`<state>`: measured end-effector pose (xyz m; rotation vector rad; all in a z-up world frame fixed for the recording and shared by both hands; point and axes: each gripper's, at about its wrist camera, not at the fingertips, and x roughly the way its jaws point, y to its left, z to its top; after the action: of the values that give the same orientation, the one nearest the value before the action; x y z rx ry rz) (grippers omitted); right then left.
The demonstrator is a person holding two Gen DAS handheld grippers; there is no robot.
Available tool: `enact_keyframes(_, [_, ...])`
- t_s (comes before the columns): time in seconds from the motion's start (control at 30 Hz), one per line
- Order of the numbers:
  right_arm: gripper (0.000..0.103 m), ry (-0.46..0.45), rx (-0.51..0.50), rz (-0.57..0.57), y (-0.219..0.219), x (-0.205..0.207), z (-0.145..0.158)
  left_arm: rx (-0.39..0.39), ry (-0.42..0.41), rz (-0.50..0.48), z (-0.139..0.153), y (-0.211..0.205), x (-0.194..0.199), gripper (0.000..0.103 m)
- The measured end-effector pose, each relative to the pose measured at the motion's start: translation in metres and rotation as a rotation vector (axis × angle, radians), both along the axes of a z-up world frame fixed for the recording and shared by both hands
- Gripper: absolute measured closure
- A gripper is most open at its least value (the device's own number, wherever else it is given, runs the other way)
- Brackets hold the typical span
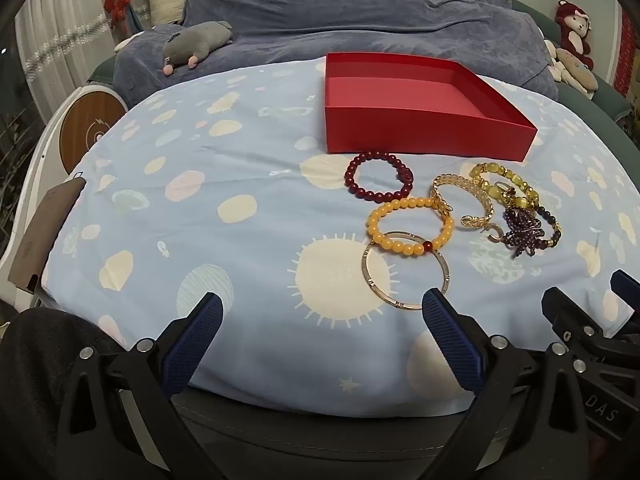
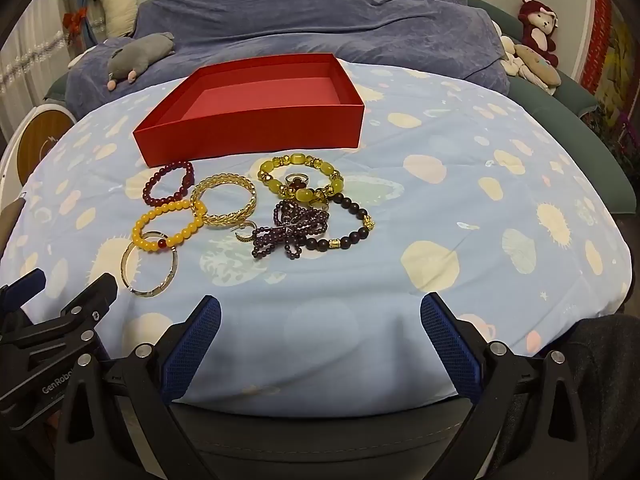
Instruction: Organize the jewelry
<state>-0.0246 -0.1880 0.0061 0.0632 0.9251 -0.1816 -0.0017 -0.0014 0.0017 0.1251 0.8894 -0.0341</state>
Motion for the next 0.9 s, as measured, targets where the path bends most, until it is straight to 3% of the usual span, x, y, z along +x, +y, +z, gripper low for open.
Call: enact_keyframes(0.9, [0.007,-0.002,-0.012,-0.01,0.001,-0.002,0.002,-0.042,0.026,-0.009,-0.002,0.003,0.0,0.007])
